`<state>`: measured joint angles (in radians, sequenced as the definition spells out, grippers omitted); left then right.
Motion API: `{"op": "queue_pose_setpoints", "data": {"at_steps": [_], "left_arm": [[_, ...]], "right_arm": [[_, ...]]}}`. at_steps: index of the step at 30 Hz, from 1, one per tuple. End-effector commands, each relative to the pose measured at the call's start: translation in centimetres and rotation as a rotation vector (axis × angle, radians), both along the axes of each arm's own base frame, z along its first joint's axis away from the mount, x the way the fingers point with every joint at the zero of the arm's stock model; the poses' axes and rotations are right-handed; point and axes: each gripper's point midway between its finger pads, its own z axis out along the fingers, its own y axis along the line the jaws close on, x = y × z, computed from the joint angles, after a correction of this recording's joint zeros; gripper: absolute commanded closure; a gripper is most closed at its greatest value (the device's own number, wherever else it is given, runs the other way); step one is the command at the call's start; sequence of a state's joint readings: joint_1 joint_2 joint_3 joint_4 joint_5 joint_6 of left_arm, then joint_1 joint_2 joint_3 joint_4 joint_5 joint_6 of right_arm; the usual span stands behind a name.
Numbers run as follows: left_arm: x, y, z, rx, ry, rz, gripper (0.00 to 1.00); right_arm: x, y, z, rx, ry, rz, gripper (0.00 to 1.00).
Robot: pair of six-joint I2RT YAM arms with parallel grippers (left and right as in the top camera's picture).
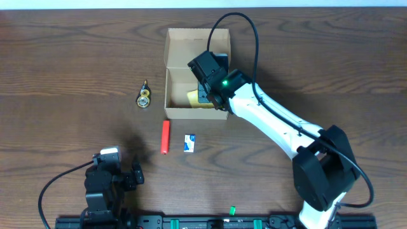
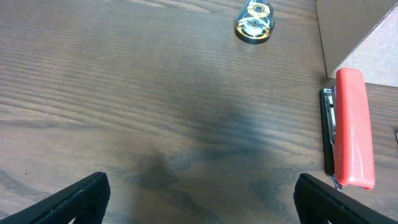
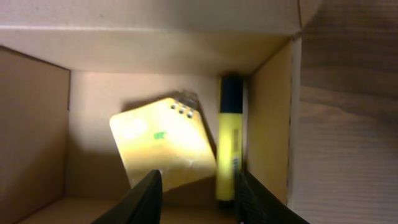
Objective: Pack container
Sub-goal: 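Place the highlighter into the box with the right gripper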
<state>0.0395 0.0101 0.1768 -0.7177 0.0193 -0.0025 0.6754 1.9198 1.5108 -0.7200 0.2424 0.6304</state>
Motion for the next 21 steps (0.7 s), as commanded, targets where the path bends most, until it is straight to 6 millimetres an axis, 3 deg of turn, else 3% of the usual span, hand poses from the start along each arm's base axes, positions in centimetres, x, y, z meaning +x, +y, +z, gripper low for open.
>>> {"op": "queue_pose_setpoints", "data": {"at_steps": [1,5,9,11,14,18,21], "left_arm": [[-0.2,0.2,-0.7,0.006,0.018,0.004,0.05],[-0.2,0.2,-0.7,0.006,0.018,0.004,0.05],[-0.2,0.2,-0.7,0.006,0.018,0.004,0.05],[-0.2,0.2,-0.7,0.006,0.018,0.004,0.05],[-0.2,0.2,-0.7,0.006,0.018,0.004,0.05],[-0.2,0.2,-0.7,0.006,0.018,0.004,0.05],[-0.2,0.2,-0.7,0.006,0.018,0.004,0.05]], "right_arm": [[1.2,0.4,0.6,0.001,-0.038,0.022,0.63],[1.9,1.0,2.5,0.015,-0.075,0.046,0.62],[1.4,1.3,5.8,0.018,-0.074,0.058,0.61],[-0.3,1.0,7.7,-0.008,-0.038,0.076,0.59],[-3.4,0.6,9.1,-0.034,0.024,0.097,0.55],[-7.4,-0.5,9.4,-0.067,0.117,0.069,0.27],[-9.6,-0.8,9.4,-0.089,0.163,0.054,0.23]]}}
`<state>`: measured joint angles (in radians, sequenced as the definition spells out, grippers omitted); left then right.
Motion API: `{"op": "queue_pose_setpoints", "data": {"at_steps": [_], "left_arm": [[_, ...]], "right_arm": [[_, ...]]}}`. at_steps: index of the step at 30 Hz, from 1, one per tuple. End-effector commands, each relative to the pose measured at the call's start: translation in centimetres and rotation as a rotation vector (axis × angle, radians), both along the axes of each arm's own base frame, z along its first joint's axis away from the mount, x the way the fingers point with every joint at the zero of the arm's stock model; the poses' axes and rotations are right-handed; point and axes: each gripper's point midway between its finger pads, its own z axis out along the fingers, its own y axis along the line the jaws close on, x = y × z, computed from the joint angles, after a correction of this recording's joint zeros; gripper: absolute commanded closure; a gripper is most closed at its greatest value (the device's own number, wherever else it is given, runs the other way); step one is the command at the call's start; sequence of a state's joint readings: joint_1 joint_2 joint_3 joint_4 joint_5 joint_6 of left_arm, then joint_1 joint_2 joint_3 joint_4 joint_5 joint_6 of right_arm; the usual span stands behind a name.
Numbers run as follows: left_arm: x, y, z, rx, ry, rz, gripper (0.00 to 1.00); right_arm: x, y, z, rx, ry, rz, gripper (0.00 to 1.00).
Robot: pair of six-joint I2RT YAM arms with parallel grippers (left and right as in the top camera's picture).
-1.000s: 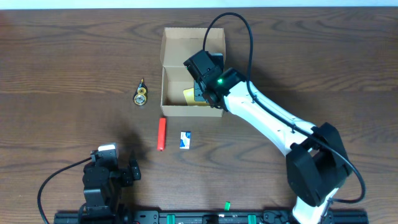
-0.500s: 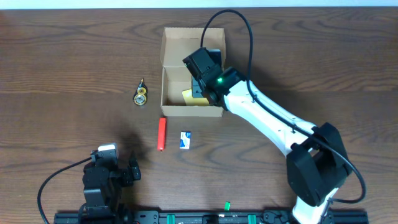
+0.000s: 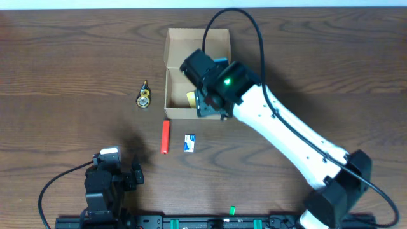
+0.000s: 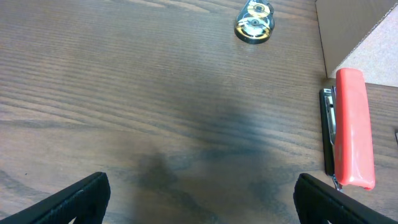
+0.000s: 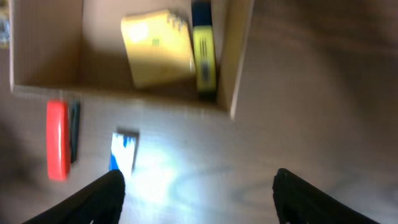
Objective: Pack container
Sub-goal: 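Place the highlighter into the box with the right gripper, then move the right gripper to the blue staples box and grasp it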
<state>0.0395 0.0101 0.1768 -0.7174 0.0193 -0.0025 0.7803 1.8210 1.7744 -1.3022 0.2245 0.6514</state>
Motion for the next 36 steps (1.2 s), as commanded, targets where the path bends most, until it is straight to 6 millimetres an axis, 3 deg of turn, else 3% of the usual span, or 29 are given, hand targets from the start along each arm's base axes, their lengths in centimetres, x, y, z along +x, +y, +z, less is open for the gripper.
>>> {"op": "queue_pose_setpoints", "data": {"at_steps": [1,6,13,17,21,26,30,36], "left_arm": [[-0.2,0.2,-0.8,0.006,0.019,0.004,0.05],[-0.2,0.2,-0.8,0.006,0.019,0.004,0.05],[-0.2,0.2,-0.7,0.006,0.018,0.004,0.04],[-0.2,0.2,-0.7,0.006,0.018,0.004,0.05],[-0.2,0.2,-0.8,0.006,0.019,0.004,0.04],[-0.2,0.2,-0.8,0.006,0.019,0.004,0.05],[-0.2,0.2,-0.8,0.006,0.019,0.004,0.05],[-0.2,0.2,-0.8,0.006,0.019,0.004,0.05]], "right_arm": [[-1.7,0.6,1.2,0.026,-0.005,-0.030,0.22],[-4.6,1.9,-0.6,0.000,0.034,-0.021,0.22],[-9.2,2.3,-7.8,-0.014,0.133,-0.170,0.26],[-10.3,1.4,-9.3,-0.038,0.044,-0.363,0.25],[-9.7,3.7,-9.1,0.068,0.000,-0.412,0.09],[-7.4,8.1,-8.3,0.213,-0.059,-0.234,0.11],[-6.5,7.8,-8.4,0.223,-0.065,-0.262,0.13],[-5.3,6.4,-10.3,0.187,-0.029,-0.312,0.12]]}}
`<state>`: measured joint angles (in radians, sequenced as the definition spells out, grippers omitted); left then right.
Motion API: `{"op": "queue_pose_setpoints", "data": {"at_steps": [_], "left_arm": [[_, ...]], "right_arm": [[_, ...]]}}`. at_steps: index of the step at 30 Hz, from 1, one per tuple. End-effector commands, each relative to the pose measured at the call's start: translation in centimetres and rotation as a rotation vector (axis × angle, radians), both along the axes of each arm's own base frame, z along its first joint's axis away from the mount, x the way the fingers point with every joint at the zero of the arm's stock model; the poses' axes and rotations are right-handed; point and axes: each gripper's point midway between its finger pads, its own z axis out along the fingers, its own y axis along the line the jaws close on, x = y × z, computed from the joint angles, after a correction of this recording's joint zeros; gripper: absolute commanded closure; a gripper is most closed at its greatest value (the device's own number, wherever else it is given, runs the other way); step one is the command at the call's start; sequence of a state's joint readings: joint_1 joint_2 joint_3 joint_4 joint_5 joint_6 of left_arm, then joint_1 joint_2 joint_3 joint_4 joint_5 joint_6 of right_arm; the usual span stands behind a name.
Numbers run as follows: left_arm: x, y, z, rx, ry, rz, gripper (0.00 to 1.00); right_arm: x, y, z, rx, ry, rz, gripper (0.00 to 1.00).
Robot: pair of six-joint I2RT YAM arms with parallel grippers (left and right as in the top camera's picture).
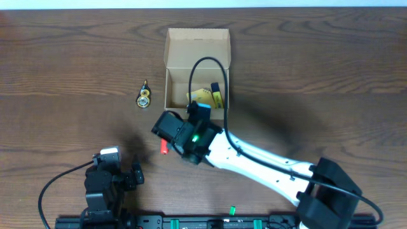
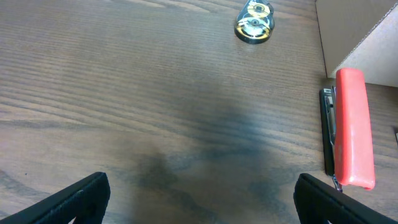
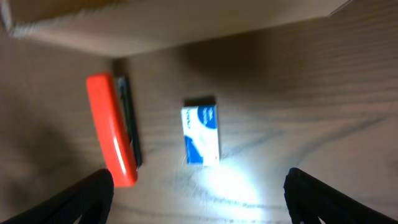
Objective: Pack container
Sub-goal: 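Move the right gripper to the blue staples box and grasp it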
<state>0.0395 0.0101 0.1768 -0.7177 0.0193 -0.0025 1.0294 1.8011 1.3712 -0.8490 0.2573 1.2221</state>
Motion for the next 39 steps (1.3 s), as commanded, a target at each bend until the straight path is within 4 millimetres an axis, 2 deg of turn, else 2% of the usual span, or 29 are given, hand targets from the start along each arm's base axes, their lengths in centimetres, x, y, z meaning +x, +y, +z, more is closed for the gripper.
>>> {"op": "queue_pose_setpoints", "data": {"at_steps": [1,9,13,25,31,39], "left_arm": [[-0.2,0.2,-0.7,0.006,0.018,0.004,0.05],[-0.2,0.2,-0.7,0.006,0.018,0.004,0.05],[-0.2,0.2,-0.7,0.006,0.018,0.004,0.05],[-0.2,0.2,-0.7,0.006,0.018,0.004,0.05],[-0.2,0.2,-0.7,0.006,0.018,0.004,0.05],[-0.2,0.2,-0.7,0.006,0.018,0.004,0.04]], "right_arm": [[0.8,-1.1,-1.6,-0.041,0.022,-0.020,0.12],[0.6,-0.8,-4.2,-0.059,0.078,-0.011,0.13],[0.2,-0.8,-5.2,-0.061,0.110,-0.038,0.17],[-0.2,-0.9,-5.6,-0.035,0.135,-0.155,0.17],[-0.5,-0.4,-6.2,-0.028,0.136,-0.180,0.11],[-1.3,-0.1,-9.1,-0.052,0.204,-0.176,0.11]]}}
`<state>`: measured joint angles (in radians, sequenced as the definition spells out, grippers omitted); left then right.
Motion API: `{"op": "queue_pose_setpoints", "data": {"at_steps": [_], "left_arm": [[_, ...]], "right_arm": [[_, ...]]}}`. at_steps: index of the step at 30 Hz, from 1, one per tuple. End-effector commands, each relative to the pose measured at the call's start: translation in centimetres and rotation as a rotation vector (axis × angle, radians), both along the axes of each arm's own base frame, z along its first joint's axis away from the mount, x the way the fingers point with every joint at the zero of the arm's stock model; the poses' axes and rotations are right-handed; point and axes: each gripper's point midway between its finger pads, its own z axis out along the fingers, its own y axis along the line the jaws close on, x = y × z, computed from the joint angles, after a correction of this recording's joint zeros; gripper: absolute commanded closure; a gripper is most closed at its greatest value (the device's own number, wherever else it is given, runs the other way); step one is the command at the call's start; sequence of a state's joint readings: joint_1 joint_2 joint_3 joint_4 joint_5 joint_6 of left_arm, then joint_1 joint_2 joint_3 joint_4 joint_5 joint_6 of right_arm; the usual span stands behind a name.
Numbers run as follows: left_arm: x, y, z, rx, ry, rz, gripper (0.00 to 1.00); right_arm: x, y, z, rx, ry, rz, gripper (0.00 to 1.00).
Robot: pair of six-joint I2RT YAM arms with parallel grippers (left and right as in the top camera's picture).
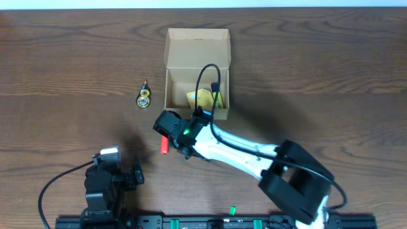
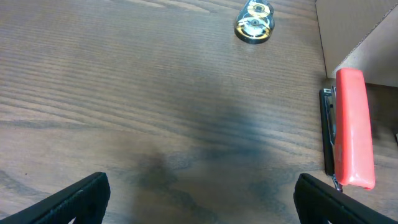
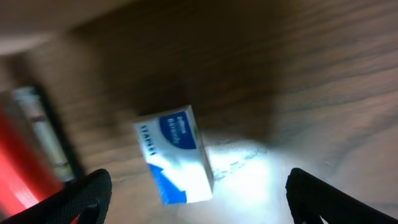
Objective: Pack container
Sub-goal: 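Move the right gripper to the blue staples box and grasp it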
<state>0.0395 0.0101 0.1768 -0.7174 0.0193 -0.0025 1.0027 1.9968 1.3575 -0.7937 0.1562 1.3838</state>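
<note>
The open cardboard box (image 1: 197, 39) at the back holds a yellow notepad (image 1: 202, 97) and a highlighter (image 1: 217, 98). My right gripper (image 3: 199, 200) hangs open low over a small blue-and-white box (image 3: 175, 155); its fingers (image 3: 86, 193) stand wide to either side of it, apart from it. In the overhead view the right gripper (image 1: 181, 140) hides that box. A red stapler (image 2: 353, 127) lies just left of it on the table. My left gripper (image 2: 199, 205) is open and holds nothing, near the front edge.
A small brass-coloured round item (image 1: 145, 97) lies left of the cardboard box. The right arm (image 1: 241, 149) stretches across the table's middle from the front right, and its cable arcs over the box. Dark wood table (image 1: 331, 76) all round.
My right gripper has come lower and closer to the small blue-and-white box, which now fills more of the wrist view. The left arm has not moved.
My right gripper was open inside the cardboard box over the notepad and highlighter. Then it was up above the box's front wall. Then it hung over the stapler and the small blue box on the table, and now sits low over the blue box.
</note>
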Motion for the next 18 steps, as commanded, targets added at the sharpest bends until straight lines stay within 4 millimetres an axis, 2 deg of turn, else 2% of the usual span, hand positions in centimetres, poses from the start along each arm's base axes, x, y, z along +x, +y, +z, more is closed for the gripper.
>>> {"op": "queue_pose_setpoints", "data": {"at_steps": [1,6,11,18], "left_arm": [[-0.18,0.15,-0.76,0.006,0.019,0.004,0.04],[-0.17,0.15,-0.75,0.006,0.018,0.004,0.05],[-0.18,0.15,-0.76,0.006,0.019,0.004,0.05],[-0.18,0.15,-0.76,0.006,0.019,0.004,0.05]], "right_arm": [[-0.59,-0.15,-1.43,-0.021,0.030,-0.015,0.11],[-0.53,-0.04,-1.76,-0.015,0.031,-0.045,0.12],[-0.28,0.49,-1.75,0.009,0.022,-0.054,0.19],[-0.07,0.78,-1.91,0.019,0.016,-0.054,0.20]]}}
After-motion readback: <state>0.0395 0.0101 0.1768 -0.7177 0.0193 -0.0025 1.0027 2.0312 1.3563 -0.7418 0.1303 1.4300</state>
